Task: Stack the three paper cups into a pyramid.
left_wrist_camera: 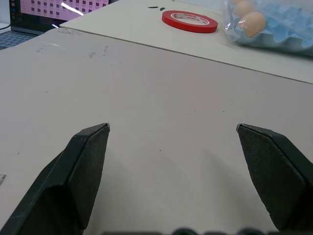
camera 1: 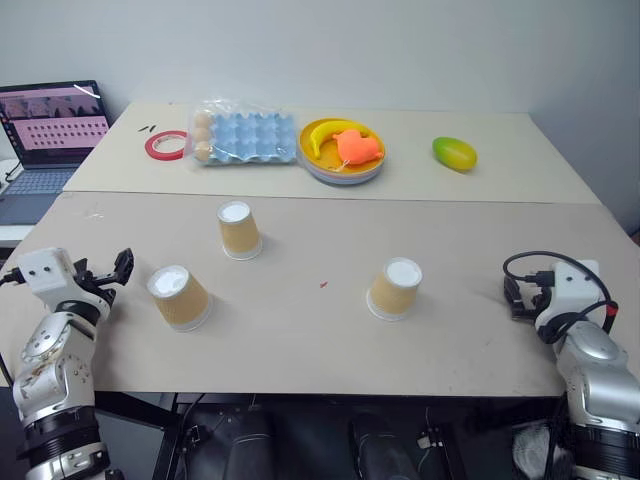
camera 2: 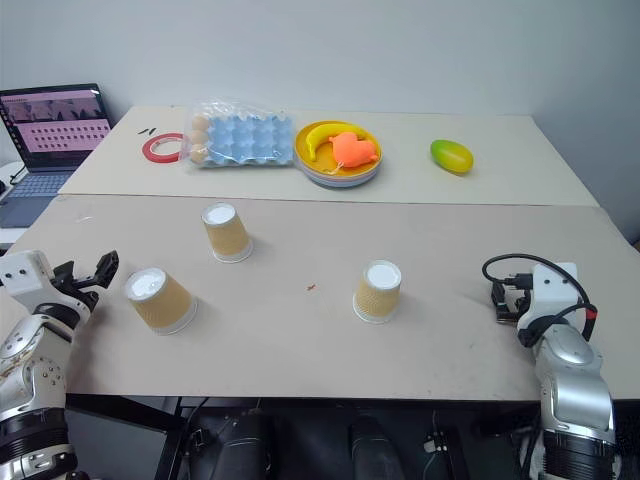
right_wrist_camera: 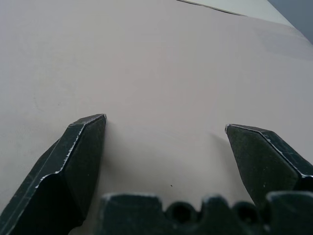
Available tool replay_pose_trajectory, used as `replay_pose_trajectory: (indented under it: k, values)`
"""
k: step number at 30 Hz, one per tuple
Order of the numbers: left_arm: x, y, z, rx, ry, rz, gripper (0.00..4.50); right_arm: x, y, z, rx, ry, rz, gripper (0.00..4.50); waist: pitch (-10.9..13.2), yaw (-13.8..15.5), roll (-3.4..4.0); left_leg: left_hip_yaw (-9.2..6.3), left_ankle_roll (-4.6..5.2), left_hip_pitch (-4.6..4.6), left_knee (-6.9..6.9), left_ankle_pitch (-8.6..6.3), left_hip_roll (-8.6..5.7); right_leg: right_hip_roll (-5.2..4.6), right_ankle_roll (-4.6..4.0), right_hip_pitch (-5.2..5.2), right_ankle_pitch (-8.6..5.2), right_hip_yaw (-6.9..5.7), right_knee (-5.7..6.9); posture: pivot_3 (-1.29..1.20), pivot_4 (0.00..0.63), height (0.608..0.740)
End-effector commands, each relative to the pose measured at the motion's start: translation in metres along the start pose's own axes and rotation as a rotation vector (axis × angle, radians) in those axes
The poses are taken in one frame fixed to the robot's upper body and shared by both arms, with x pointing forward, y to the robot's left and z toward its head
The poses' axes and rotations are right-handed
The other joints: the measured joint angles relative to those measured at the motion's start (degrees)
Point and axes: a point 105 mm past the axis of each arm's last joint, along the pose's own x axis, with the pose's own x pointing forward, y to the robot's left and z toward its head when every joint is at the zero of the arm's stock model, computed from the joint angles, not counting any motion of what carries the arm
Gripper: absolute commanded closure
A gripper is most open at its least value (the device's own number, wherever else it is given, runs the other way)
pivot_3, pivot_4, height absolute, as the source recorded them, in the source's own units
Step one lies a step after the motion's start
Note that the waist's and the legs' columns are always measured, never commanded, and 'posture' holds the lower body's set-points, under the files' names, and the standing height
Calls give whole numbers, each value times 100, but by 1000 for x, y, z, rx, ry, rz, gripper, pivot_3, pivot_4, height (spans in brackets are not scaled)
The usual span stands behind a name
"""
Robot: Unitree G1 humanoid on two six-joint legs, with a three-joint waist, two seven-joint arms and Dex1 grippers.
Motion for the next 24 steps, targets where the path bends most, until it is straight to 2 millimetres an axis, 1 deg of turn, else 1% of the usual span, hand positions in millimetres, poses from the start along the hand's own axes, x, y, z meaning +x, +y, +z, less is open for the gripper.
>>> replay_pose_trajectory:
  k: [1,2,4,5,6,7,8,9,10,11,12,13,14,15,16,17,18,19,21,23,24]
  values:
    - [8,-17,21,31,-71,-62,53,-1,-3,-12,-7,41,-39,0,0,0,0,0,0,0,0,0,0,0,0,0,0,0,0,0,150,645]
    - [11,-25,20,33,-68,-89,53,0,-5,-12,-7,44,-58,0,0,13,0,0,0,0,0,0,0,0,0,0,0,0,0,0,150,645]
    - [13,-34,18,32,-61,-121,53,2,-16,-2,29,23,-127,0,0,25,1,-3,0,1,2,1,0,1,0,-1,0,-2,0,0,150,645]
    - [13,-35,17,33,-58,-122,53,3,-21,12,88,-16,-159,0,1,21,4,-2,0,1,6,1,-1,1,-2,-1,-1,0,1,0,150,645]
    - [13,-35,16,32,-56,-122,53,5,-23,32,156,-78,-157,0,7,11,13,-1,0,1,10,1,-1,1,-4,0,-2,1,1,0,150,645]
    - [13,-35,16,32,-55,-122,53,6,-18,55,216,-149,-118,0,13,-8,23,1,0,-2,16,0,-1,0,-5,1,-2,5,7,0,150,645]
    - [12,-36,15,33,-52,-127,53,4,-4,88,294,-248,-16,0,16,-19,27,13,0,-8,18,0,-1,0,-4,5,-2,17,17,0,150,645]
    - [12,-37,14,34,-49,-130,53,-1,12,116,351,-332,106,0,22,-39,38,16,0,-11,19,0,-1,0,0,2,2,21,21,0,150,645]
    - [12,-39,13,33,-44,-134,53,-15,39,153,377,-434,298,0,26,-56,45,18,1,-18,19,1,-1,0,25,-8,18,24,26,0,150,645]
    - [12,-40,11,33,-41,-136,53,-28,56,175,381,-493,429,0,51,-116,81,14,2,-16,13,0,1,6,18,-14,14,21,37,0,150,645]
    - [13,-42,10,28,-39,-139,53,-49,79,196,370,-548,611,0,62,-163,112,15,3,-26,12,0,2,8,11,-26,18,28,46,0,150,645]
    - [13,-44,9,27,-36,-142,53,-73,100,212,339,-592,808,0,64,-165,118,15,4,-39,11,1,1,10,8,-42,20,31,58,0,150,645]
    - [13,-46,9,26,-34,-145,53,-95,115,220,302,-617,966,0,65,-154,116,12,5,-40,5,1,1,12,5,-44,20,29,64,0,150,645]
    - [13,-47,8,24,-32,-149,53,-120,130,222,249,-627,1140,0,69,-140,108,-12,5,-38,-2,2,0,16,-7,-34,14,5,64,0,150,645]
    - [13,-49,7,24,-28,-154,53,-139,140,220,199,-617,1272,0,68,-92,90,-28,8,-38,-8,0,1,17,-20,-22,5,-13,59,0,150,645]
    - [13,-50,7,26,-26,-159,53,-154,146,216,149,-597,1375,0,68,-72,85,-61,27,-36,-11,-11,0,16,-33,7,-6,-55,37,0,150,645]
    - [13,-51,7,28,-24,-163,53,-168,154,205,66,-550,1483,0,68,-40,80,-81,30,-37,-10,-13,0,16,-37,22,-7,-76,23,0,150,645]
    - [13,-51,8,30,-24,-164,53,-178,159,194,-8,-499,1560,0,69,-4,79,-91,31,-41,-10,-13,0,15,-39,31,-7,-89,10,0,150,645]
    - [10,-48,10,40,-22,-164,53,-191,166,172,-161,-391,1662,0,71,23,80,-94,31,-46,-11,-13,-23,-12,-38,43,-7,-94,-7,0,150,645]
    - [7,-43,14,60,-20,-163,53,-195,169,160,-246,-336,1711,0,73,16,79,-95,31,-41,-11,-13,-33,-21,-34,56,-5,-95,-18,0,150,645]
    - [2,-37,17,81,-17,-160,53,-197,171,156,-281,-321,1733,0,77,10,77,-97,31,-36,-11,-13,-33,-21,-31,62,-3,-95,-22,0,150,645]
